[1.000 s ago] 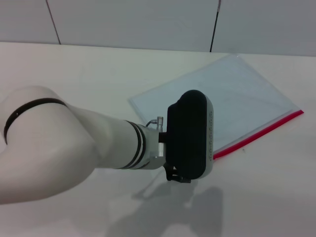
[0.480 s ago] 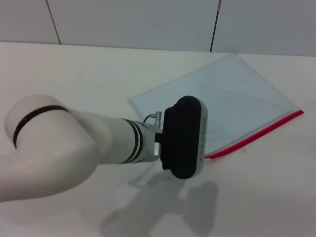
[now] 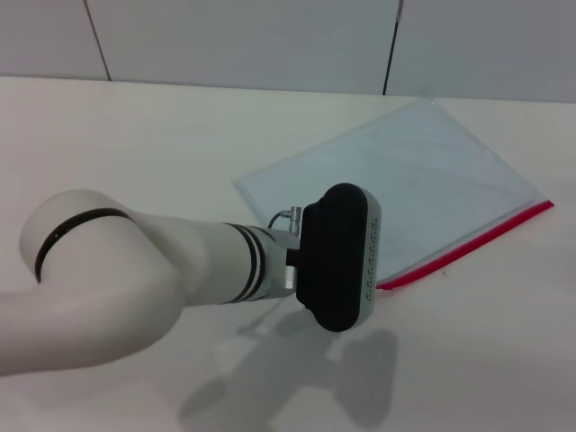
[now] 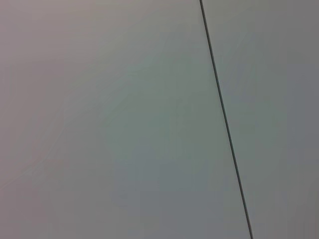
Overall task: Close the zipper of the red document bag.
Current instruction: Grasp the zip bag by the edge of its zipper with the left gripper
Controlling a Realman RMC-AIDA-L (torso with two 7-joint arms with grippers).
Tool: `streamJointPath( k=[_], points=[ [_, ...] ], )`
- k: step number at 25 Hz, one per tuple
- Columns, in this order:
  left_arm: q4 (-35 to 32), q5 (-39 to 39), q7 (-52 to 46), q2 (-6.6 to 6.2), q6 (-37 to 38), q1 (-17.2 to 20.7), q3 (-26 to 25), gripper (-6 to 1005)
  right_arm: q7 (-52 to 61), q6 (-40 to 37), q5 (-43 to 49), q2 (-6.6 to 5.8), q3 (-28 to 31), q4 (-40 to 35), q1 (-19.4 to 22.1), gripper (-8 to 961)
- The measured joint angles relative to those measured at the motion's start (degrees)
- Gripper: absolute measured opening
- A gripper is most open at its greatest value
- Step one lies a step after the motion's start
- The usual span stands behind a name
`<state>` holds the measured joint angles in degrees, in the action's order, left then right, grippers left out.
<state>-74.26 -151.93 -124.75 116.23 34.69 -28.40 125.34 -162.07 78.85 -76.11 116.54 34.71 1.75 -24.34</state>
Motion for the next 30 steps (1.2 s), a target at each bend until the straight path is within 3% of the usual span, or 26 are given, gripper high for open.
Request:
streamJointPath(
  k=[8, 14, 19, 26, 30],
  points=[
    [3.9, 2.0, 0.1, 0.00, -2.6, -1.6, 0.3, 649, 0.0, 0.2, 0.0, 0.02, 0.0, 0.0, 0.0, 886],
    [5.9, 3.7, 0.1, -0.05, -4.0, -2.7, 0.3, 402, 0.0, 0.3, -0.3, 0.09, 0.0, 0.0, 0.0, 885],
    [5.9, 3.7, 0.1, 0.01, -4.8, -2.4, 0.4, 136, 0.1, 0.3, -0.4, 0.09, 0.0, 0.0, 0.1, 885],
    [5.9, 3.0, 0.0, 0.05, -7.1, -1.4, 1.2, 83, 1.7, 0.4, 0.1, -0.09, -1.2, -0.3, 0.3, 884],
    [5.0, 2.1, 0.1, 0.03, -12.5, 1.9, 1.3, 52, 1.2, 0.4, 0.4, -0.39, -8.6, -1.7, -1.3, 884]
  ],
)
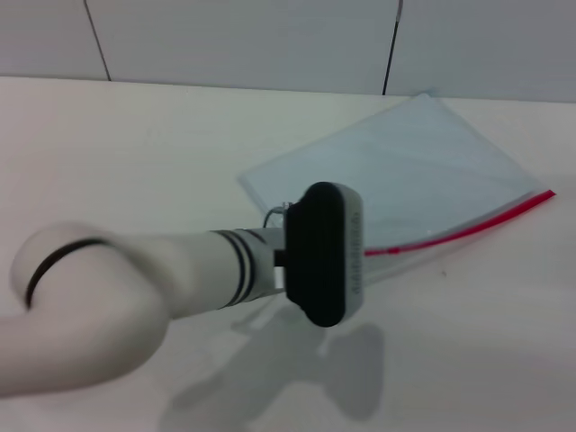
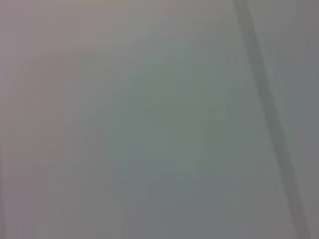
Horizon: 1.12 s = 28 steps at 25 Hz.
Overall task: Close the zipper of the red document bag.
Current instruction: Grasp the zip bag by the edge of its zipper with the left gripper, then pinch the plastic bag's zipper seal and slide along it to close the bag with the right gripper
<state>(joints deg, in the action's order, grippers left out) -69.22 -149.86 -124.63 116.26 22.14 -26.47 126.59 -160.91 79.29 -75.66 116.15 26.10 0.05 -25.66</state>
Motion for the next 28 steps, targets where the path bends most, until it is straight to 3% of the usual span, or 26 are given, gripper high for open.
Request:
streamJointPath(
  k=[5, 12, 19, 28],
  points=[
    [-0.6, -4.8, 0.1, 0.03, -12.2, 6.1, 0.2, 52, -6.1, 0.0, 5.3, -0.02, -8.7, -3.2, -3.8, 885],
    [0.1, -5.7, 2.4, -0.35, -26.8, 11.5, 1.5, 52, -10.9, 0.6, 17.4, 0.13, -14.9, -7.3, -7.7, 885],
    [0.0, -5.7, 3.2, -0.41, -28.7, 12.7, 1.5, 52, -11.0, 0.7, 26.8, 0.37, -22.5, -10.5, -12.1, 886],
    [0.1, -5.6, 3.2, -0.30, -28.2, 12.4, 1.7, 53, -11.1, -1.2, 28.6, 0.55, -31.9, -10.2, -16.3, 882]
  ],
)
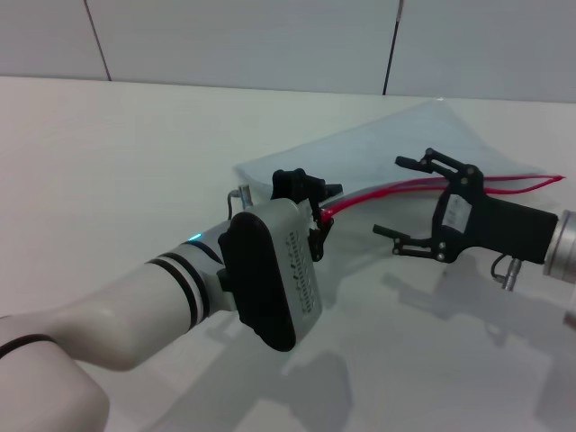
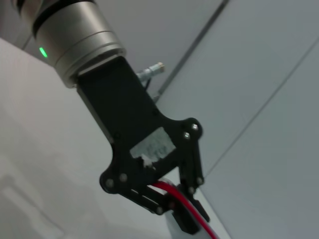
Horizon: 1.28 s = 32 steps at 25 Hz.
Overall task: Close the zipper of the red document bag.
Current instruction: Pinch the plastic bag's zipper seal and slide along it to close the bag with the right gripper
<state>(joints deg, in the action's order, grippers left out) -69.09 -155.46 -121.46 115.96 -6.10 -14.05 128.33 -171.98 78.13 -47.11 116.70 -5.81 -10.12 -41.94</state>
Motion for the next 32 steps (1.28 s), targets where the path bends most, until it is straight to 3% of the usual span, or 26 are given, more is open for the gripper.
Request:
streamJointPath(
  k=[12, 20, 32],
  points=[
    [-0.4, 0.5, -0.8, -0.12, 1.5, -0.2, 0.6, 53, -0.2, -0.3, -0.1, 0.05, -0.7, -0.1, -1.6, 882],
    [-0.4, 0.6, -0.9, -0.12, 1.5, -0.2, 0.5, 52, -0.2, -0.3, 0.1, 0.01, -2.2, -0.3, -1.8, 503],
    [-0.7, 2.1, -0.9, -0.22, 3.1, -0.9, 0.5, 67, -0.2, -0.4, 0.1, 0.10, -3.3, -0.3, -2.5, 354]
  ],
)
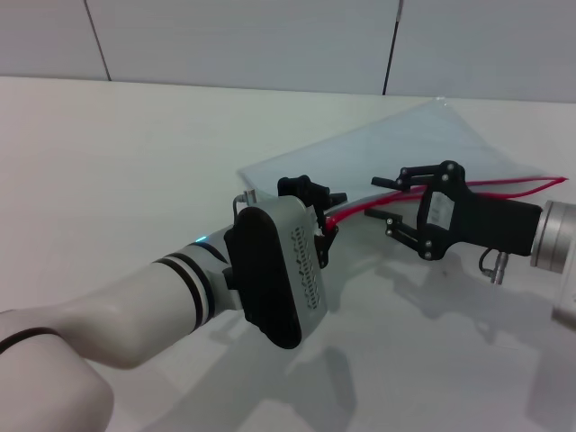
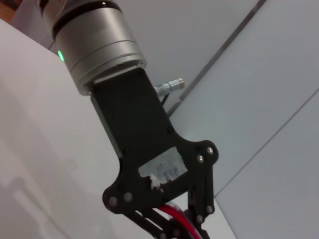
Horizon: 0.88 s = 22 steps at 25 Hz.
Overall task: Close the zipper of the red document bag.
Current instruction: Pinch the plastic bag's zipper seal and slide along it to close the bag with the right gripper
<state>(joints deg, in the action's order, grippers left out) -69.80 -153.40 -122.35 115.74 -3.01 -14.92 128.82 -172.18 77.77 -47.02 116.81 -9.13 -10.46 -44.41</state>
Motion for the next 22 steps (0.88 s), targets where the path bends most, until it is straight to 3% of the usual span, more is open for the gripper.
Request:
streamJointPath(
  k=[6, 13, 22],
  points=[
    [-0.6, 0.0, 0.0, 0.01, 1.2, 0.0, 0.0, 75, 0.0, -1.8, -0.3, 0.11, -2.5, -0.1, -0.5, 322],
    [-0.7, 0.0, -0.1, -0.01, 1.3, 0.0, 0.0, 84, 0.0, -2.2, -0.3, 0.18, -2.6, -0.1, -0.8, 235],
    [-0.5, 0.0, -0.1, -0.07, 1.3, 0.0, -0.1, 96, 0.0, -2.3, -0.4, 0.10, -2.1, -0.2, -0.4, 206]
  ],
)
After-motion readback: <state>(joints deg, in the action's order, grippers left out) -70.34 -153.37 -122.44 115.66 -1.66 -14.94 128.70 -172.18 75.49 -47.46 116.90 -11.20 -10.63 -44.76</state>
